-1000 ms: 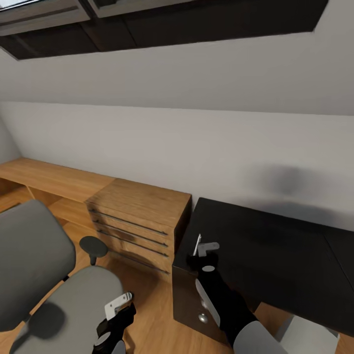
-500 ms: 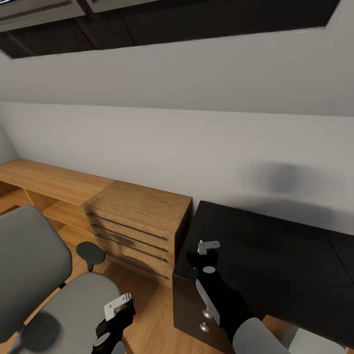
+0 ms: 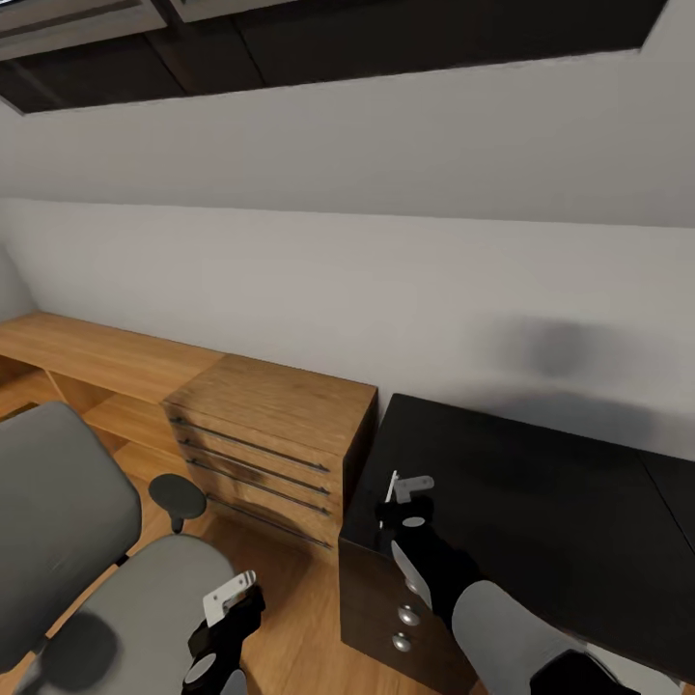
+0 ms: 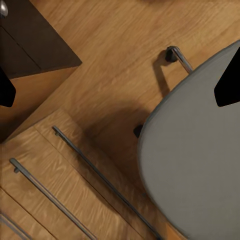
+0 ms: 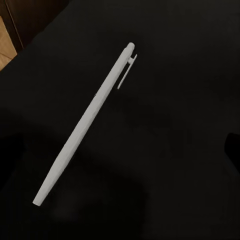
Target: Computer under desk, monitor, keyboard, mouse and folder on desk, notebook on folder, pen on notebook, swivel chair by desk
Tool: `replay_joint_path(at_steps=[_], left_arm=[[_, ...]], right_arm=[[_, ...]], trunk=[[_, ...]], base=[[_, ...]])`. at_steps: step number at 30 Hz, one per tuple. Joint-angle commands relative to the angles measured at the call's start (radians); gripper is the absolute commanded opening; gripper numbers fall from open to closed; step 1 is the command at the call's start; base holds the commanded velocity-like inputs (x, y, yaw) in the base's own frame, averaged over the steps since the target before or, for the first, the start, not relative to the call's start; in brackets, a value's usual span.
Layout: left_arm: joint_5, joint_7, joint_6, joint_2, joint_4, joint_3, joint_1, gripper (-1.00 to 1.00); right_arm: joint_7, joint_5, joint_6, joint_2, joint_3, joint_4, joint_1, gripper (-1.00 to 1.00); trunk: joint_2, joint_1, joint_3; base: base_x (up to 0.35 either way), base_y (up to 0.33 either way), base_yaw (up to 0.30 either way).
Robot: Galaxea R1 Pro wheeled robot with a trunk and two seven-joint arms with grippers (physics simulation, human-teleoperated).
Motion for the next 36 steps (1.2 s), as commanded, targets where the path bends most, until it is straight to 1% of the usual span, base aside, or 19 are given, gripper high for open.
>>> replay_joint_path(at_steps=[1,8,10,11,15,19,26,36], left_arm=[[0.003,0.007,0.003,0.001,-0.003,-0.003,0.000,1.00],[0.003,0.008,0.003,0.001,-0.002,-0.003,0.000,1.00],[0.003,0.008,0.003,0.000,-0.002,-0.003,0.000,1.00],[0.003,0.008,0.003,0.000,-0.002,-0.003,0.000,1.00],[0.003,0.008,0.003,0.001,-0.002,-0.003,0.000,1.00],[0.003,0.009,0.004,0.001,-0.002,-0.003,0.000,1.00],[0.003,0.009,0.004,0.000,-0.001,-0.003,0.000,1.00],[0.003,0.009,0.004,-0.002,0.000,-0.004,0.000,1.00]], right_arm=[[0.006,-0.011,0.002,0.000,0.006,0.003,-0.002,1.00],[0.017,-0.012,0.007,0.000,0.007,-0.001,-0.003,1.00],[0.015,-0.022,0.009,0.000,0.003,-0.003,-0.003,1.00],[0.015,-0.030,0.010,0.000,0.001,-0.003,-0.003,1.00],[0.010,-0.099,0.015,0.000,-0.007,-0.028,-0.003,1.00],[0.007,-0.120,0.041,0.000,-0.018,-0.062,-0.003,1.00],[0.006,-0.127,0.061,0.000,-0.054,-0.087,-0.003,1.00],[-0.014,-0.126,0.062,0.000,-0.058,-0.086,-0.003,1.00]], trunk=[[-0.008,0.004,-0.004],[-0.057,0.031,-0.026],[-0.071,0.039,-0.033],[-0.078,0.042,-0.036],[-0.106,0.058,-0.048],[-0.134,0.073,-0.061],[-0.183,0.100,-0.083],[-0.253,0.138,-0.114]], base=[[0.000,0.000,0.000],[0.000,0.000,0.000],[0.000,0.000,0.000],[0.000,0.000,0.000],[0.000,0.000,0.000],[0.000,0.000,0.000],[0.000,0.000,0.000],[0.000,0.000,0.000]])
